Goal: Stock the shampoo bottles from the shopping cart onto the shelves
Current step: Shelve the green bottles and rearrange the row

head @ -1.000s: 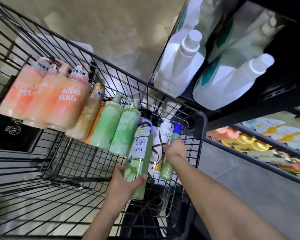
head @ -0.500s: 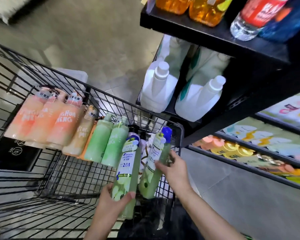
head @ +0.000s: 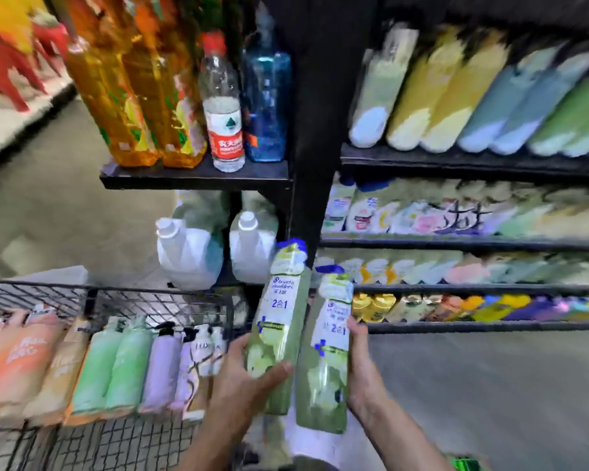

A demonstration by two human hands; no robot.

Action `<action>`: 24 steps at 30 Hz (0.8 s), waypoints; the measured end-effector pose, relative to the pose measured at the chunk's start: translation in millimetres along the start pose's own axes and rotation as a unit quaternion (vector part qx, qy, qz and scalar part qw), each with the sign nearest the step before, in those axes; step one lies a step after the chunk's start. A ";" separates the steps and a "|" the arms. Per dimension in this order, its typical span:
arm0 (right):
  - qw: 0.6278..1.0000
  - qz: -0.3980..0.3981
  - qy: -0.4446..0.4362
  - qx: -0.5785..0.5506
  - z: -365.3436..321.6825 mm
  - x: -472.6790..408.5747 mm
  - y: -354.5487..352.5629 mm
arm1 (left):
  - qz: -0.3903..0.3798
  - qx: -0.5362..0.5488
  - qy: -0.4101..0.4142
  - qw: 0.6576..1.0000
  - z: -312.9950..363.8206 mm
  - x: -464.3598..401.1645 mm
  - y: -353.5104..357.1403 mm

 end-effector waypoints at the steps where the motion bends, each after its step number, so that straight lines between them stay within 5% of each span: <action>1: 1.000 -0.006 -0.007 -0.020 -13.4 -0.3 -18.6 | 0.000 -0.010 0.019 1.000 12.5 6.6 21.4; 4: 0.998 -0.030 -0.025 -0.057 -70.1 16.9 -72.5 | -0.029 -0.043 0.086 0.995 44.2 31.9 98.3; 8: 0.992 -0.038 -0.076 -0.090 -145.0 33.3 -178.8 | -0.134 0.024 0.050 0.989 58.8 57.4 219.0; 17: 0.947 0.165 -0.203 -0.187 -246.0 80.8 -425.3 | -0.330 -0.020 0.003 0.944 63.4 135.5 468.7; 24: 0.927 0.191 -0.225 -0.231 -308.0 69.3 -522.8 | -0.375 -0.082 0.015 0.923 96.8 160.1 584.3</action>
Point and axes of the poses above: each hand's wrist, its own x-axis away from the middle knuckle, its own y-axis out of the palm, z = x × y, the point moved 8 cm from there along -x, towards the middle knuckle, and after that the axes turned 15 degrees about -y, right-handed, at the moved point
